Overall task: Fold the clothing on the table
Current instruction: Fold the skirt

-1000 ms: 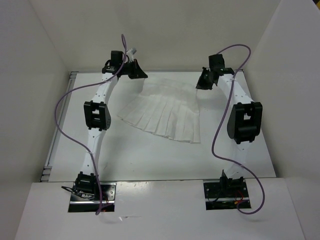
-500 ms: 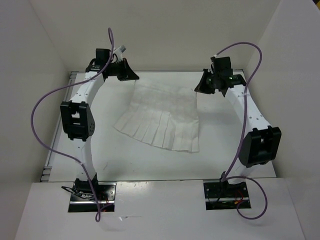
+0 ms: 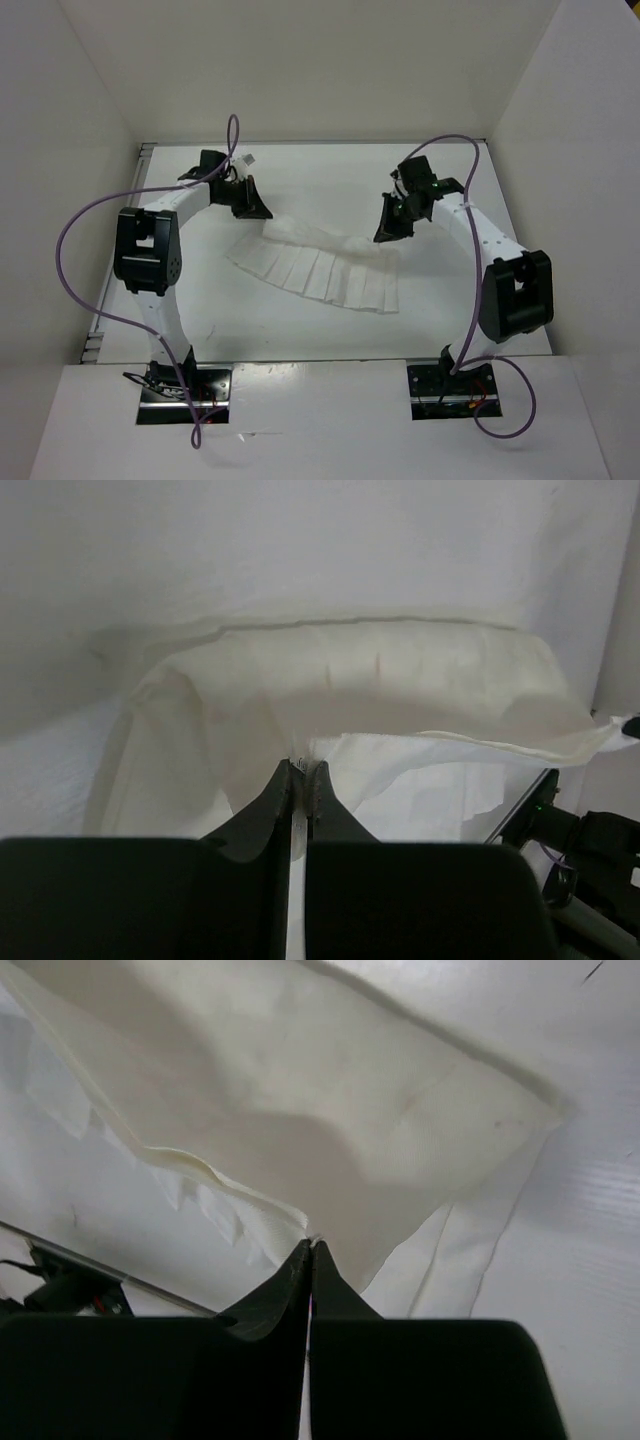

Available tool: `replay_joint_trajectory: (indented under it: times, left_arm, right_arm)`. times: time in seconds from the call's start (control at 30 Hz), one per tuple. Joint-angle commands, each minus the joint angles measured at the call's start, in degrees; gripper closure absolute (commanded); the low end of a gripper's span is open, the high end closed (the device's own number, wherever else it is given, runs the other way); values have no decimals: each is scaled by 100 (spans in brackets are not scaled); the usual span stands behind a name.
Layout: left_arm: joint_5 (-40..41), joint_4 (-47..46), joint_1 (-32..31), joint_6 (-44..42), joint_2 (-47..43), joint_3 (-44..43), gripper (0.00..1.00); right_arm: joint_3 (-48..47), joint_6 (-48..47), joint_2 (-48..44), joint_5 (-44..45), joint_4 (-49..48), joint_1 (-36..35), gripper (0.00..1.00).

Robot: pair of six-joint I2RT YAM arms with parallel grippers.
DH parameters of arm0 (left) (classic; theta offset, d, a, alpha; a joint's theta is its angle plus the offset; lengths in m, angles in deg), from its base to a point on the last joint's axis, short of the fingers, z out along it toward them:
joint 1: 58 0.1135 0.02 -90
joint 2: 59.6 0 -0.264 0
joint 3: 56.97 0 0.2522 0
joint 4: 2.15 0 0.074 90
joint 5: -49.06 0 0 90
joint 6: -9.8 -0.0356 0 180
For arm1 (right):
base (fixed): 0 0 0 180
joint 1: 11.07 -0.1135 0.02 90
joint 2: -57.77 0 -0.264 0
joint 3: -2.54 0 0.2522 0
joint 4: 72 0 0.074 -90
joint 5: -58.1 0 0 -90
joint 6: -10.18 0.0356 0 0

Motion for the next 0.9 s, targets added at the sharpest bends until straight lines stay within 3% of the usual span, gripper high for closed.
replay_joint_trajectory:
  times: [0.0,0.43,0.47,0.53,0.57,0.6,0.63,0.67,0.87]
  left_arm:
    - [395,53,-135,-319,-494,338,100]
    - [1230,739,-135,-320,-951,1051,100]
    - [1231,966,-135,-320,-1038,1051,97]
    - [1378,1274,-135,-320,-1223,973,86]
    - [1450,1632,-135,-372,-1311,894,76]
    - [1555,1801,-135,-372,-1573,893,67]
    - [1860,2090,-135,-372,-1741,893,59]
    - [2003,2206,-135,-372,-1916,893,57]
    - [2479,2506,-135,-267,-2859,1025,52]
  right_arm:
    - [234,10,-276,-228,444,-399,100]
    - [928,195,-101,98,1542,-1516,100]
    - [990,195,-31,98,1630,-1516,87]
    - [1051,195,-30,-25,1893,-1778,75]
    - [1052,195,-100,-78,1991,-1884,65]
    - [1052,195,-187,-78,2087,-1990,62]
    - [1000,195,-275,-78,2323,-2069,62]
    - [999,265,-476,-78,2447,-2070,60]
    - [377,704,-602,511,2240,-2070,60]
